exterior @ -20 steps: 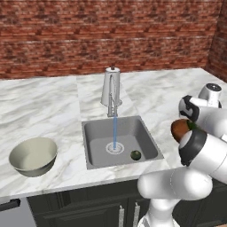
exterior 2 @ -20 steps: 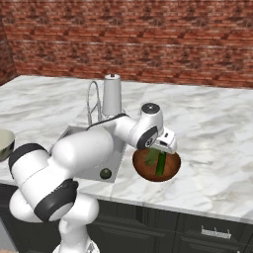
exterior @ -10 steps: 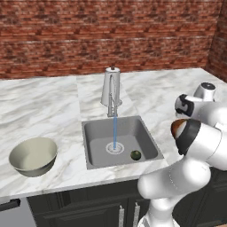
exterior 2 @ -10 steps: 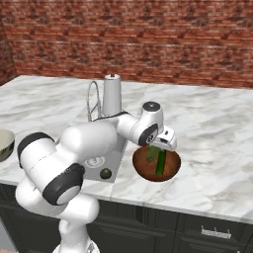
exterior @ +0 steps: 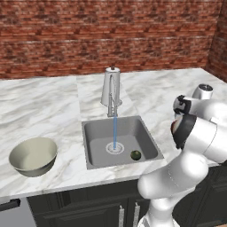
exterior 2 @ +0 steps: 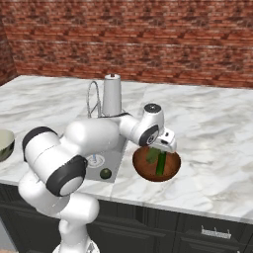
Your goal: Pick the cucumbers from the sink and place them in one bowl. Place the squash in the other bowl. Then turn off the sink faucet.
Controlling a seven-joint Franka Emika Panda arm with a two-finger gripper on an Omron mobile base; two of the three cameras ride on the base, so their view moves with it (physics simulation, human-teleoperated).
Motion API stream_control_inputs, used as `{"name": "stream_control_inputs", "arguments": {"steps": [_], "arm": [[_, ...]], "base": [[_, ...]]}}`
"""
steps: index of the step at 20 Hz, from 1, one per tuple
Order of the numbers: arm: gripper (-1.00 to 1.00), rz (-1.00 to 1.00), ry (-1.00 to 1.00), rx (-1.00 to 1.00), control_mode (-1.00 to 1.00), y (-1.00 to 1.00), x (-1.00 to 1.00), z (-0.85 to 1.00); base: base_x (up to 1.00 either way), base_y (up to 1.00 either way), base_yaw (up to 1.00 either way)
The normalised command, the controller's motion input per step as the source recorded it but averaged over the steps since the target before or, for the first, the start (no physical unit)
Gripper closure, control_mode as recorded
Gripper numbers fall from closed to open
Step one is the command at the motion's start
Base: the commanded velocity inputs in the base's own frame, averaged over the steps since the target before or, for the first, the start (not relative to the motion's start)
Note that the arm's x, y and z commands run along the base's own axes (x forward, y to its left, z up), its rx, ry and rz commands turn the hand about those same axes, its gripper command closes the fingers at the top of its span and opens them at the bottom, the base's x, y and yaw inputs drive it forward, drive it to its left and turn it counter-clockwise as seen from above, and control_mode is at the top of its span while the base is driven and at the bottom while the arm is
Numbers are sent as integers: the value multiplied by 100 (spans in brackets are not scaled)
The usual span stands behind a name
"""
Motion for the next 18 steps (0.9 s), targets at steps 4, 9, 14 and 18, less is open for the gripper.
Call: {"name": "stream_control_inputs", "arguments": {"steps": [4, 9, 14, 18], "arm": [[100, 0, 0, 0, -100, 0, 5, -19], [100, 0, 0, 0, -100, 0, 15, -14], [100, 0, 0, 0, -100, -7, 8, -15], [-100, 1, 0, 0, -100, -16, 1, -6]], "base": [[0, 0, 0], [0, 0, 0], [0, 0, 0], [0, 0, 0]]}}
